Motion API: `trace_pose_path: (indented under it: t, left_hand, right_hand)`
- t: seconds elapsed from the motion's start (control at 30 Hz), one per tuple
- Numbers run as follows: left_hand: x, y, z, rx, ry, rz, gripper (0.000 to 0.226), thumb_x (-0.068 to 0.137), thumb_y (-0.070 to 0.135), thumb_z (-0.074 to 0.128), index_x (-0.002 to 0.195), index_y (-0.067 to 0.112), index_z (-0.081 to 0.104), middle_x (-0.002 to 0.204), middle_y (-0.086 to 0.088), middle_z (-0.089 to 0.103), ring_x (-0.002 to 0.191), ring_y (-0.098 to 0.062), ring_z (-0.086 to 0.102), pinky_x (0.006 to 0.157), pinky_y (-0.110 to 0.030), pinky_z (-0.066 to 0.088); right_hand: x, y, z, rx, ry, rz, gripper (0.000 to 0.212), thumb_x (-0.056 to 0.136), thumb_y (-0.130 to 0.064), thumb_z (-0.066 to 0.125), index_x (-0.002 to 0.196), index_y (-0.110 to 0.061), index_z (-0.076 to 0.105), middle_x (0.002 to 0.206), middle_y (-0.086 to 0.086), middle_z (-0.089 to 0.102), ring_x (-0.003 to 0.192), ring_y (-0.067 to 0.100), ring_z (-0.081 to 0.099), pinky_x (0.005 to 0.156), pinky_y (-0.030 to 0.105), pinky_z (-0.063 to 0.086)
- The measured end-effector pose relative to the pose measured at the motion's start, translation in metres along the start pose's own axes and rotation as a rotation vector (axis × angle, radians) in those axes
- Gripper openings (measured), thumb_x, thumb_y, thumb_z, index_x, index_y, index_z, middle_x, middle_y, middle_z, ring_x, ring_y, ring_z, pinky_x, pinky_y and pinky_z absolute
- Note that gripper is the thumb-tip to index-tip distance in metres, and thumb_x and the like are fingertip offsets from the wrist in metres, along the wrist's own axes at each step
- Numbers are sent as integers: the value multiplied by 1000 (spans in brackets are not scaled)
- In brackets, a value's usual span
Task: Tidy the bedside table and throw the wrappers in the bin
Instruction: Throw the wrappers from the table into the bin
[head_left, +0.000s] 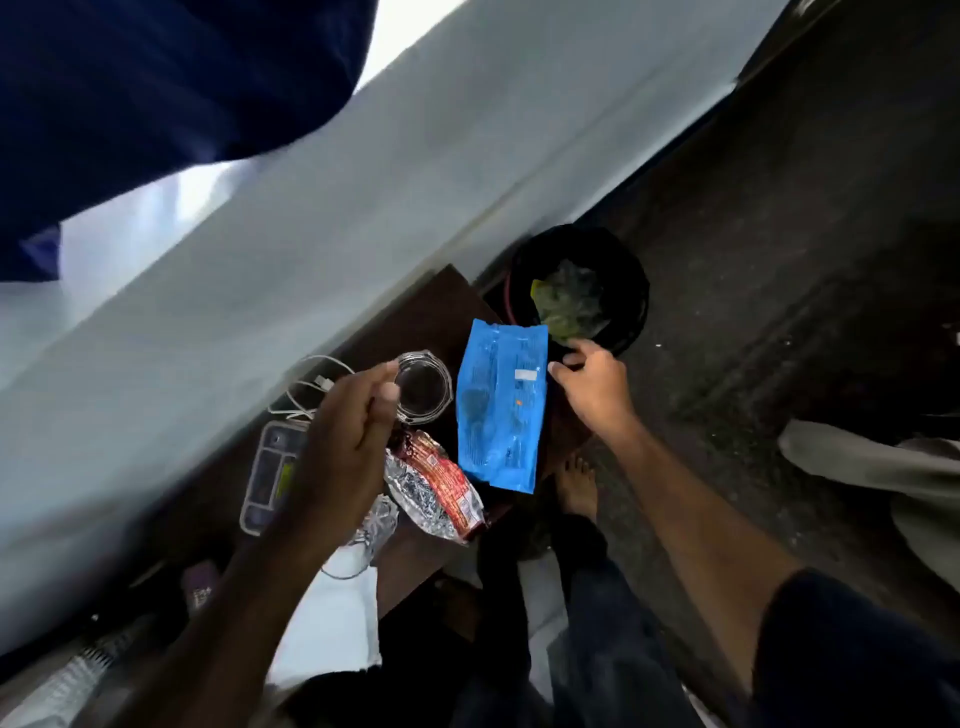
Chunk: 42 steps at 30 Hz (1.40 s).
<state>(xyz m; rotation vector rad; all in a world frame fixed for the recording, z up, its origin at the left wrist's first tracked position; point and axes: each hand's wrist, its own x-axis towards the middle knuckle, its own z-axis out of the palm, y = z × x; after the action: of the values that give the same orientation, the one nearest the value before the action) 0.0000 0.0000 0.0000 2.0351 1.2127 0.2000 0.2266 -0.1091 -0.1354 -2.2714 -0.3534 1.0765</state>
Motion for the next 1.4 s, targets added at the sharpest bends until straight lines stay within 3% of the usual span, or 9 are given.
trace_pose_path:
  t: [0.2,0.3,0.47,0.6,0.7,0.77,0.9,1.03,1.4]
  left_hand:
    - [1,-6,31,1,-79,-94,75,95,64,27,156,21,30,162,0,32,150,-11,26,120,-32,22]
    - [7,-4,37,27,-70,-111,76,95,63,31,157,19,28,164,-3,29,152,-13,22,122,-34,20]
    - [20,-1,45,95,-19,-109,62,100,42,47,156,22,30,169,-3,15,153,-12,10,118,-27,9]
    - [28,4,51,94,-20,-98,56,101,32,51,155,24,34,169,-1,10,148,-4,5,116,-26,8]
    - [33,11,57,80,-32,-96,57,100,31,51,154,27,34,169,2,9,146,1,3,110,-6,0]
    - [35,15,59,65,-42,-99,57,99,35,49,154,31,33,169,5,9,145,4,3,104,2,-2]
    - [40,22,63,21,-72,-97,59,97,43,43,154,32,32,168,8,16,147,3,9,113,-9,4]
    - [53,30,73,37,-103,-61,63,100,45,43,158,29,23,163,11,21,147,4,11,112,-3,0]
    - [106,78,121,-9,-213,44,64,101,36,48,158,22,23,164,6,24,148,5,12,114,-3,2]
  right_hand:
    - [30,3,18,181,-62,122,54,88,-26,77,135,-3,61,114,9,75,103,24,73,94,41,58]
    - [39,3,23,312,-83,140,39,88,-19,78,121,-1,69,102,5,74,89,17,72,85,31,60]
    - [43,4,23,322,-100,157,5,84,-15,80,82,-13,76,84,3,77,75,15,71,74,32,58]
    - [42,0,9,386,-92,183,9,89,-15,76,81,-12,72,80,0,75,60,3,65,45,13,45]
    - [39,-3,-8,464,-64,179,12,89,-12,75,78,-12,71,77,0,74,58,2,62,45,15,41]
    - [41,-4,-20,553,14,160,14,89,-9,73,77,-12,70,71,0,70,55,5,59,46,23,41]
    - [49,-4,-53,785,264,133,11,90,-7,72,81,-11,69,71,4,70,53,8,60,46,22,47]
    - [65,-3,-75,887,423,165,9,91,-9,72,83,-11,68,76,9,71,59,12,63,51,24,51]
    - [106,3,-71,827,677,186,8,89,-8,75,94,-3,71,77,4,70,68,13,67,63,25,57]
